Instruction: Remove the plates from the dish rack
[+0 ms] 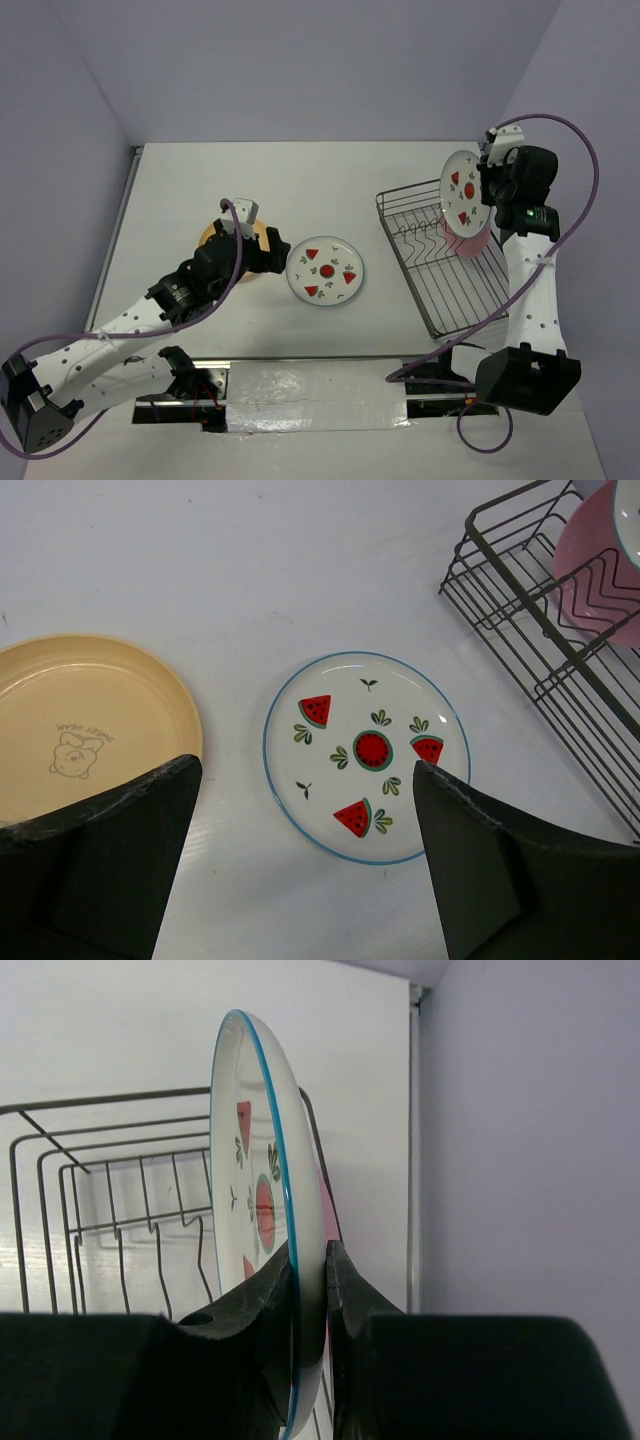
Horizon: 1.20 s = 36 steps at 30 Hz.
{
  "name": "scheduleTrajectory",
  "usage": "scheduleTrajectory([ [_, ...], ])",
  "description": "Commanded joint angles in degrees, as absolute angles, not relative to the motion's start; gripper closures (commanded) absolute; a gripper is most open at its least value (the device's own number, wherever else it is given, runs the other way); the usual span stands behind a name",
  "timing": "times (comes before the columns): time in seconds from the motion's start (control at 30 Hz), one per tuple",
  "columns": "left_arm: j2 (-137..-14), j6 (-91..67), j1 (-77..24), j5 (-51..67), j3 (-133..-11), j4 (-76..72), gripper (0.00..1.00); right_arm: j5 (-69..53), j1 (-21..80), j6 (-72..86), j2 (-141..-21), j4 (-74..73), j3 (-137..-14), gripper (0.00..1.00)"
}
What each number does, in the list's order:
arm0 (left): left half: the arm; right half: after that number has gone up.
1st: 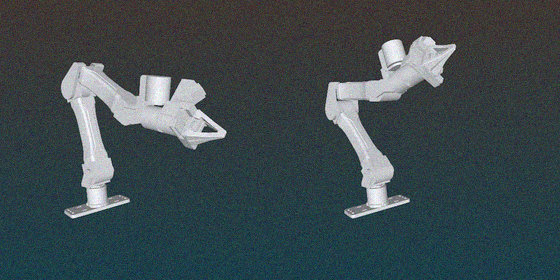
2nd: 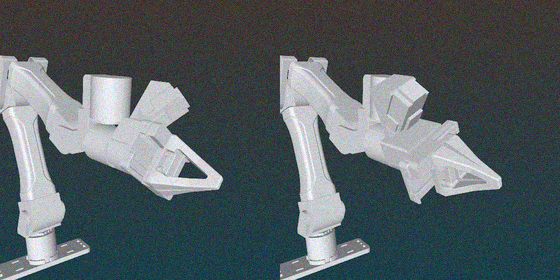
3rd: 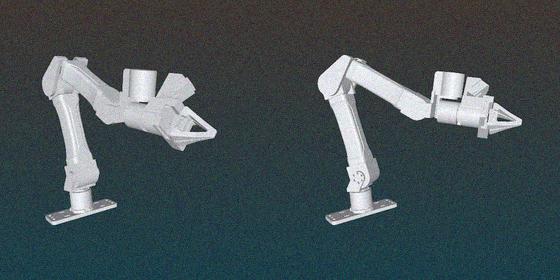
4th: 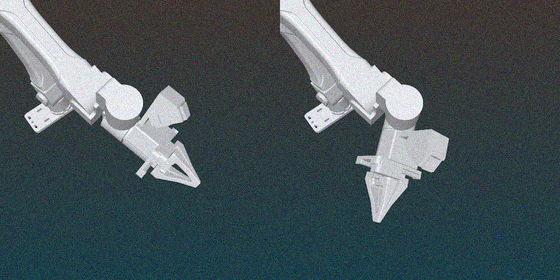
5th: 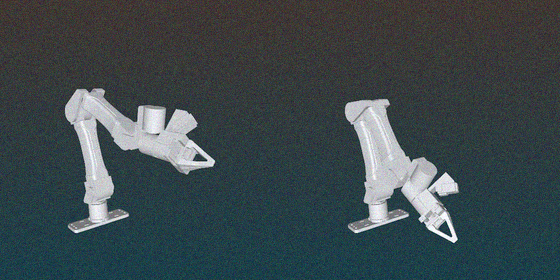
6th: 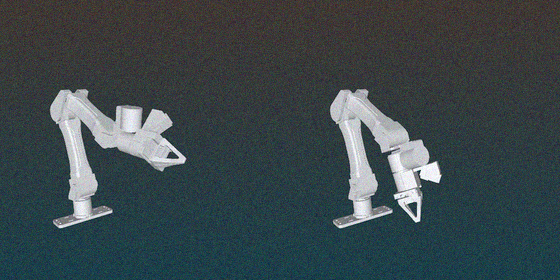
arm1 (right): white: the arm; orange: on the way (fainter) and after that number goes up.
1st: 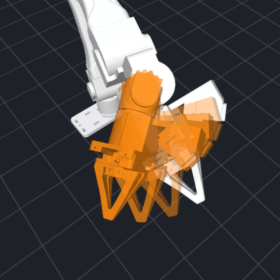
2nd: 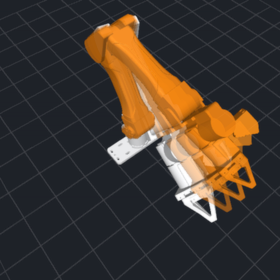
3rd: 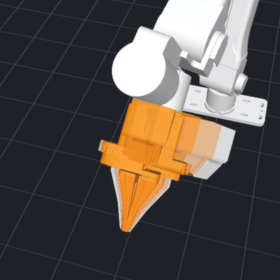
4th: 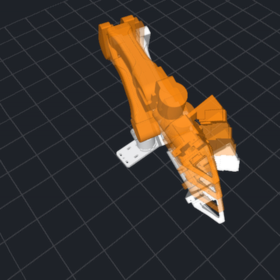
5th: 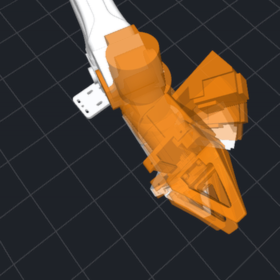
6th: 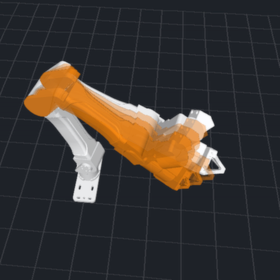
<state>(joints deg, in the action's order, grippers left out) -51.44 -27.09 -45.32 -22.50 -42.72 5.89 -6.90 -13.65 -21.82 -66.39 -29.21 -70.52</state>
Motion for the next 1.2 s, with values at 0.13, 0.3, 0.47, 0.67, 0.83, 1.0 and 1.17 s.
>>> scheduleTrajectory([
  [0.13,-48.87,-27.07,-45.53,-24.61,-41.92,3.52,0.01,-7.29,-13.54,-18.81,-61.87,-21.27,-78.04,1.0],
  [0.3,-48.17,-27.25,-45.53,-25.84,-41.75,3.95,0.01,-13.51,-12.75,-6.61,-63.36,-20.92,-82.43,1.0],
  [0.47,-47.2,-27.6,-45.53,-28.47,-41.05,4.22,0.01,-17.14,-5.74,-0.09,-65.83,-18.64,-85.51,1.0],
  [0.67,-45.53,-28.39,-45.53,-31.28,-40.69,5.1,0.01,-20.56,2.8,7.89,-71.19,-24.52,-90.44,1.0],
  [0.83,-42.72,-29.09,-45.53,-32.96,-39.2,4.75,0.01,-24.35,9.48,16.6,-70.84,-20.77,-80.0,1.0],
  [1.0,-42.36,-29.53,-45.61,-34.45,-38.94,4.83,0.01,-24.08,16.25,18.19,-69.79,-19.34,-73.31,1.0],
  [1.17,-42.45,-29.53,-45.61,-34.89,-39.2,5.27,0.01,-23.03,20.82,20.21,-68.2,-16.88,-64.96,1.0],
])
